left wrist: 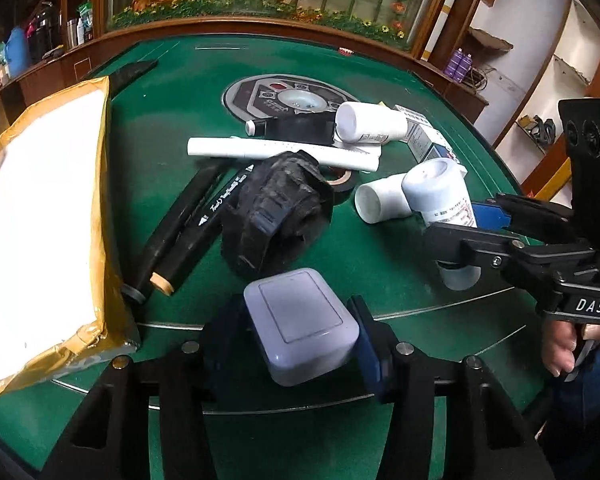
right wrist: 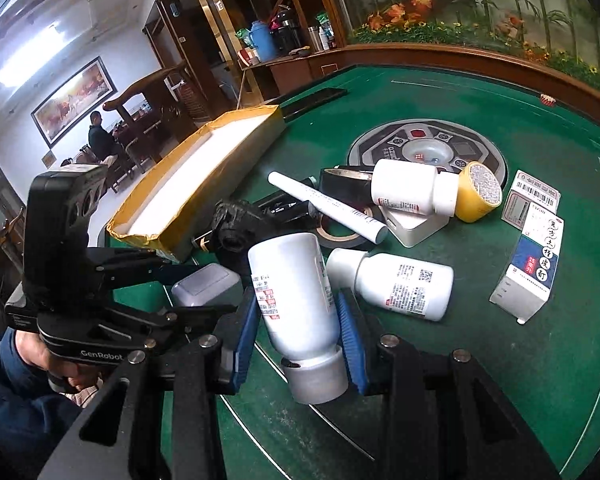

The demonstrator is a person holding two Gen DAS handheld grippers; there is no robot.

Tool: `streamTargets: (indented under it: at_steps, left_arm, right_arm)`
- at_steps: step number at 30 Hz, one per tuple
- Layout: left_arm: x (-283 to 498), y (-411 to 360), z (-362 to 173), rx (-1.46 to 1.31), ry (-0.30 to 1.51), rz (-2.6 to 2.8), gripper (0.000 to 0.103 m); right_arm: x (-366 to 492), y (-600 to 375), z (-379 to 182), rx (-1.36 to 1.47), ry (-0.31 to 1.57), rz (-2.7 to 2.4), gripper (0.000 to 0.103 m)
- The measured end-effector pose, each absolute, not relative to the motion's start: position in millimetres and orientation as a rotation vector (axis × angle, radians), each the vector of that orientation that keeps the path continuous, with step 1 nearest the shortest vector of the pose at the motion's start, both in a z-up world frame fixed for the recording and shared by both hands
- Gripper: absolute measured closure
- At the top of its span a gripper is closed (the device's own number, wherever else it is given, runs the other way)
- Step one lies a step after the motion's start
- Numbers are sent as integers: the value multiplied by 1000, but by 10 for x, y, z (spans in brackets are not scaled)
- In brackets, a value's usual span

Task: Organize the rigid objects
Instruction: 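Grasp the white square box with the left tool while the right tool grasps a white pill bottle, then carry the box and bottle into the tray and release both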

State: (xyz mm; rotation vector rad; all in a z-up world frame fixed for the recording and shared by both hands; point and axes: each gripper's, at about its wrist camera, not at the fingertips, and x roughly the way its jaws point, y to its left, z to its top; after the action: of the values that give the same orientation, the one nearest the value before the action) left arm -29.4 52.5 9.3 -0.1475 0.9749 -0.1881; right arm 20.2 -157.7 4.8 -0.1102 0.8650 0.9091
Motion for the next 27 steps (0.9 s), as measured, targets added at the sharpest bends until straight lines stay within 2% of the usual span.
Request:
streamTargets:
  at_steps: [14, 21, 27]
  left_arm:
    - [-518, 724, 354, -213, 877, -236, 49]
    - [-610, 1205, 654, -262, 780, -148, 49]
    - [-618, 1757, 741, -286, 746, -17, 49]
  right_arm:
    - [221, -1604, 47, -61, 867, 919, 65]
    - [220, -1487, 228, 54, 856, 995, 66]
    - [232, -927, 351, 115, 896, 1092, 66]
